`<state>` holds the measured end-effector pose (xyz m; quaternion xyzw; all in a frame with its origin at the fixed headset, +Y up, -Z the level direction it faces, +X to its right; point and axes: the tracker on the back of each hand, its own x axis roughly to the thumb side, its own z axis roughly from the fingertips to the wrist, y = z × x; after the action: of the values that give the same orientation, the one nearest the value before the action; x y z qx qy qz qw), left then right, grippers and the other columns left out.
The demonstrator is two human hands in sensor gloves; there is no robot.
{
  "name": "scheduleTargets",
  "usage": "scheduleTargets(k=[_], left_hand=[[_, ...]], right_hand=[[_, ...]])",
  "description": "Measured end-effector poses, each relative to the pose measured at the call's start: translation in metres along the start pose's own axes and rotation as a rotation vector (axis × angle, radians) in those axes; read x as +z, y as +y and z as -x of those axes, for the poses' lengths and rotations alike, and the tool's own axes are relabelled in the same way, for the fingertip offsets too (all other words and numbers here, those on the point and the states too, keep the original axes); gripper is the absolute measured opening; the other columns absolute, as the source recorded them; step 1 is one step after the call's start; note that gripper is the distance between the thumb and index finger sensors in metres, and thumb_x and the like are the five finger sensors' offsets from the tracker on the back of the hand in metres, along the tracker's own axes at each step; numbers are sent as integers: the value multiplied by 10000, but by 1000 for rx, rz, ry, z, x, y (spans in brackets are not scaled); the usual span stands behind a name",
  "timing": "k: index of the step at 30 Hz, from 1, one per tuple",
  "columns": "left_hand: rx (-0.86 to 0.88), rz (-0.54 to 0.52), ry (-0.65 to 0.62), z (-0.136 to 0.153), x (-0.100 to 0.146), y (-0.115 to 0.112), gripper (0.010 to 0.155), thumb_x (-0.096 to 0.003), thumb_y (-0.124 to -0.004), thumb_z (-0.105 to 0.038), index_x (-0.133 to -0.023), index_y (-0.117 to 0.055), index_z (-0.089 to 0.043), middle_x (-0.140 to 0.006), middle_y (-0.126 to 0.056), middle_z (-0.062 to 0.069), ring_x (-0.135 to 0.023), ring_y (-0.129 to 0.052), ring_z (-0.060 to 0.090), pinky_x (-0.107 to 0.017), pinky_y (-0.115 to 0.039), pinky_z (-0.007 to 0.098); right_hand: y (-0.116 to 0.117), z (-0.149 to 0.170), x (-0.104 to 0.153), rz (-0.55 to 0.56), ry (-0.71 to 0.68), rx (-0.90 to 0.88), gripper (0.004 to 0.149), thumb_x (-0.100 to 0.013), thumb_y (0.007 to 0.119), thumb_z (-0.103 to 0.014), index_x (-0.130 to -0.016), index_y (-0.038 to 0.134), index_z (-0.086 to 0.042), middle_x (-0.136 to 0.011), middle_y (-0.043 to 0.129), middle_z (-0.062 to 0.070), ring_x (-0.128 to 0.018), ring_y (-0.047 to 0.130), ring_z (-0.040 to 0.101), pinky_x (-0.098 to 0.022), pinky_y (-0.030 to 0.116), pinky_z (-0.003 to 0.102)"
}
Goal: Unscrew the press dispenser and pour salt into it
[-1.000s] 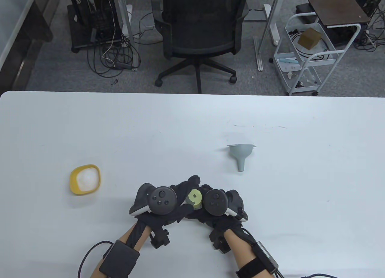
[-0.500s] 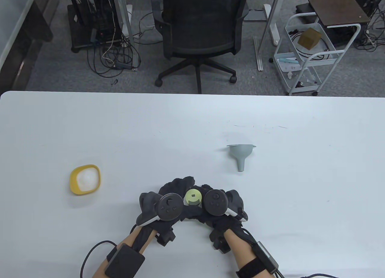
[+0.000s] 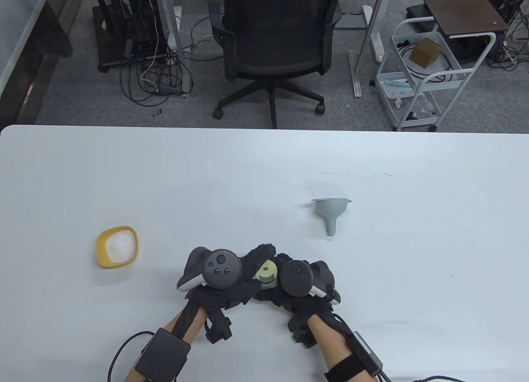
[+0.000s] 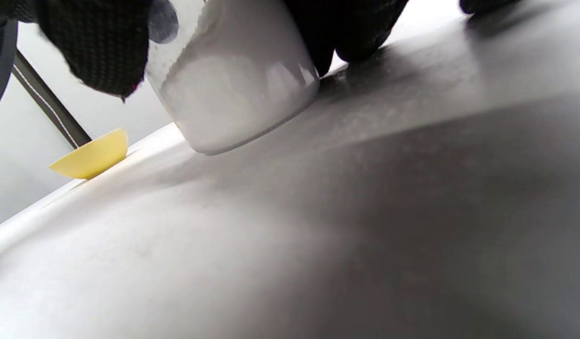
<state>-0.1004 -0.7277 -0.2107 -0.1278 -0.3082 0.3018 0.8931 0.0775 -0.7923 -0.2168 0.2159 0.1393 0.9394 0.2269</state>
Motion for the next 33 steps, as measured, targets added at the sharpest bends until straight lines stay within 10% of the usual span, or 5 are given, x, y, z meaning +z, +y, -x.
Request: scheduleTargets(k=[20, 25, 28, 33], left_hand=[[-347, -210, 181, -12, 4, -11, 904, -386, -884, -589, -1134, -617, -158, -1009, -786, 117, -842, -897, 312, -692, -692, 667], [-316, -166, 174, -9, 2, -15, 1027, -351, -820, -680, -1143, -546, -86, -1153, -638, 242, -985, -770, 479, -686, -653, 715], [-139, -2, 65, -7, -1, -11, 1206, -427, -885, -561, -1246, -261, 68, -1233, -310, 480, -1085, -514, 673, -699, -579, 767], [9, 31, -38, -4, 0, -7, 1027, -525, -867, -276, -1233, -201, 54, -1234, -333, 433, -1122, -518, 610, -712, -570, 761]], right_hand=[[0, 0, 0, 0, 0, 0, 901, -485, 783, -630, -1141, 462, -102, -1103, 649, 188, -1042, 532, 453, -637, 395, 777], [0, 0, 0, 0, 0, 0, 899, -486, 782, -631, -1141, 463, -103, -1103, 649, 188, -1042, 532, 452, -637, 394, 778], [0, 0, 0, 0, 0, 0, 901, -486, 782, -631, -1141, 463, -102, -1102, 650, 189, -1043, 532, 451, -636, 393, 779], [0, 0, 0, 0, 0, 0, 914, -485, 783, -630, -1148, 444, -101, -1103, 648, 189, -1043, 532, 451, -637, 393, 779]])
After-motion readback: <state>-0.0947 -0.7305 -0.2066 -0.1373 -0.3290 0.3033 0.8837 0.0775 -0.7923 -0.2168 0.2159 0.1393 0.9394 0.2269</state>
